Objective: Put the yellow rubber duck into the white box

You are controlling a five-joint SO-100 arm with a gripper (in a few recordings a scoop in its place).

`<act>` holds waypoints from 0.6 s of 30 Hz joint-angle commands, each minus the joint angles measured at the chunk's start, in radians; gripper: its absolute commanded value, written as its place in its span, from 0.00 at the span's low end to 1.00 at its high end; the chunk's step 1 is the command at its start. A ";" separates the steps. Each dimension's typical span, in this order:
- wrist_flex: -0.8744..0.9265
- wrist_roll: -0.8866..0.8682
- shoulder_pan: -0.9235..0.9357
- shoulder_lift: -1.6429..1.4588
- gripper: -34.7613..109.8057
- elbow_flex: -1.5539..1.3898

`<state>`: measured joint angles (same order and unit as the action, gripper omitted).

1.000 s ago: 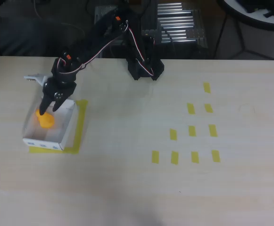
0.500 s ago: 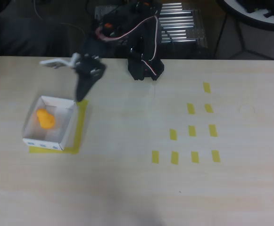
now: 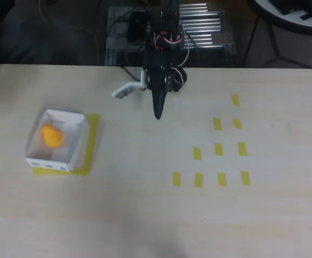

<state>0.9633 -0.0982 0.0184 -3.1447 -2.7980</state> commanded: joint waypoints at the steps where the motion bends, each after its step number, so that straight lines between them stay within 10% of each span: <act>1: 0.055 -0.063 -0.055 -0.144 0.24 -0.143; 18: 0.129 -0.107 -0.043 -0.192 0.25 -0.242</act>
<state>1.0784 -0.1917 -0.0169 -3.2858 -3.0342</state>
